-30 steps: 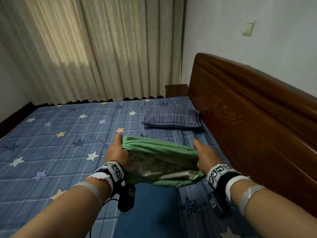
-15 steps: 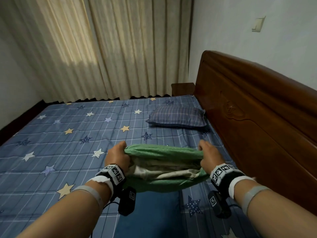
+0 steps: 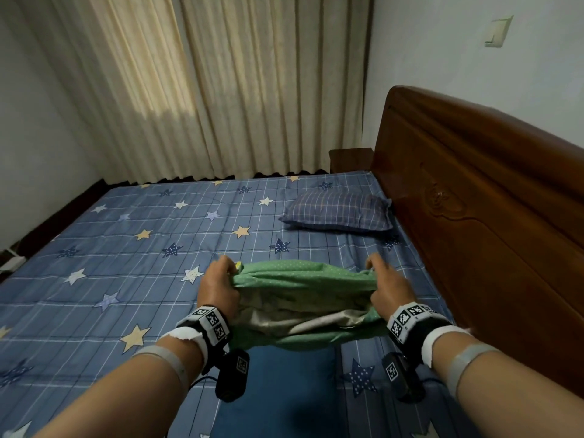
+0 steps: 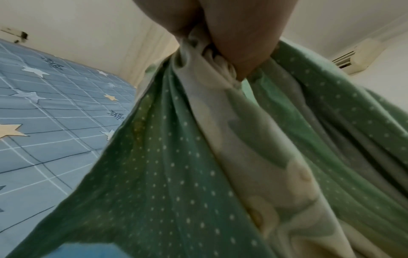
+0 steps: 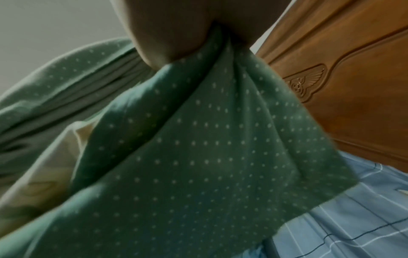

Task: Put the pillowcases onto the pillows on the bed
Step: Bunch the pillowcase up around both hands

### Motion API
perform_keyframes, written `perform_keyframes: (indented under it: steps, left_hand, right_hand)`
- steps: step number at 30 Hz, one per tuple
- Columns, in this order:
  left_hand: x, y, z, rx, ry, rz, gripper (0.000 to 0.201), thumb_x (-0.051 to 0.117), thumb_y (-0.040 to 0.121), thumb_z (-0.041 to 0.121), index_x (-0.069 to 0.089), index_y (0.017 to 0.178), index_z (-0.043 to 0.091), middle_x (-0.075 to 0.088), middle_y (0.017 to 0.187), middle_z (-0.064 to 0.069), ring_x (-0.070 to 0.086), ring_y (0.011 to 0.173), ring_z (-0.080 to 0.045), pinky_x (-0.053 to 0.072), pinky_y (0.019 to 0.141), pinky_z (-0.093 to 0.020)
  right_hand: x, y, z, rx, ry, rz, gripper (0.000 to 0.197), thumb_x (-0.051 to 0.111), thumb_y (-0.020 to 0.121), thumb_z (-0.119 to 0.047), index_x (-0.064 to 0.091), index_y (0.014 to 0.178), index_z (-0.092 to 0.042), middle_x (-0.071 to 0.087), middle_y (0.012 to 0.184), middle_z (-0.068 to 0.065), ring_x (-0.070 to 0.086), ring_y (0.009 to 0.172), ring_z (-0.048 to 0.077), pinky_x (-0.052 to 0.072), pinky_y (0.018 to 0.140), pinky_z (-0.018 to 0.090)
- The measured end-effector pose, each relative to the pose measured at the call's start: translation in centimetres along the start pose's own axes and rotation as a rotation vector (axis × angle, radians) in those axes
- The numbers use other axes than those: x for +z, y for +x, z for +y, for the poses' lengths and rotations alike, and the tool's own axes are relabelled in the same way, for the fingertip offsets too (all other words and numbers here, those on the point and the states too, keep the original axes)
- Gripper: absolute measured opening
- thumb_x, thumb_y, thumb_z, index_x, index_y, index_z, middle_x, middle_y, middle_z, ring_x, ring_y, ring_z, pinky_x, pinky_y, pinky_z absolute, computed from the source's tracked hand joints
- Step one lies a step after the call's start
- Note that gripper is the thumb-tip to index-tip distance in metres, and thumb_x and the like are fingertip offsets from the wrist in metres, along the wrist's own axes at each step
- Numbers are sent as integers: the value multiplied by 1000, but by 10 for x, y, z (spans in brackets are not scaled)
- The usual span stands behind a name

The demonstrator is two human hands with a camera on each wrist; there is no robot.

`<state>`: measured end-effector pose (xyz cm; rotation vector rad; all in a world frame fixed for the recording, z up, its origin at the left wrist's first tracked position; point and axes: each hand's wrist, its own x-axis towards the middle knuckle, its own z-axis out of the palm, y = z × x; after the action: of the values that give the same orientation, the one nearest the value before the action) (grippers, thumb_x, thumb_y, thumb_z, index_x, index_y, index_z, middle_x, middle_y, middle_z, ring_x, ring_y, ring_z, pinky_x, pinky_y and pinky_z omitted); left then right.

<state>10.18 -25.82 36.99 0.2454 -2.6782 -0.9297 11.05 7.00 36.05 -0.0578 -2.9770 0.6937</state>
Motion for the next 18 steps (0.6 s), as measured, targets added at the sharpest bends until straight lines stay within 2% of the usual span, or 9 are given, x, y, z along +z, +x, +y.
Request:
perform_keyframes:
  steps: [3,5,6,9,11,13,16,18]
  left_hand:
    - [-2,-1,-1,15,40,15,34,61,71,-8,39,65,16,48,63,0,47,63,-25,30,51,-29]
    - [-3,-2,2,8,12,16,28,61,72,-7,41,65,11,46,59,-1,43,60,-22,31,50,-28]
    - [-3,-4,4,-1,5,17,24,60,74,-6,43,67,10,48,60,-2,45,61,-23,32,50,-28]
    - [-5,-8,10,-45,-17,15,19,55,79,-2,48,83,15,56,67,-3,54,66,-27,36,55,-30]
    - [-4,-12,14,-62,-31,5,28,55,82,1,45,96,22,59,75,-4,56,68,-28,40,63,-30]
    - [-3,-15,19,-53,-32,-8,39,56,82,1,40,107,27,58,83,-5,57,71,-27,42,65,-32]
    - [-2,-20,21,-22,-38,-48,58,76,75,6,37,106,36,59,89,-2,60,72,-23,49,61,-33]
    - [-1,-21,21,10,-20,-50,64,82,69,7,38,107,36,60,96,-2,61,77,-24,52,65,-36]
  right_hand:
    - [1,-3,4,-82,-44,-52,48,54,76,12,36,99,-26,46,100,-4,49,77,20,34,55,21]
    - [3,-4,6,-90,-62,-74,48,56,74,12,35,96,-26,41,93,-9,46,75,18,28,51,18]
    - [5,-4,7,-97,-54,-69,49,55,72,13,33,92,-27,40,90,-9,47,75,19,30,51,19]
    - [11,-2,12,-125,-68,-42,52,53,71,13,28,87,-29,44,95,-6,53,81,24,43,61,32]
    - [10,-4,13,-105,-126,11,44,53,74,8,31,90,-28,47,100,-3,56,86,27,39,63,34]
    - [4,-3,14,-17,-131,96,34,52,77,2,36,93,-24,48,102,0,56,86,31,36,64,34]
    - [1,-1,16,81,-114,183,33,55,79,1,42,102,-18,45,108,4,58,85,34,37,62,35]
    - [2,1,20,113,-67,207,32,56,78,4,44,100,-17,44,108,6,58,78,36,39,60,36]
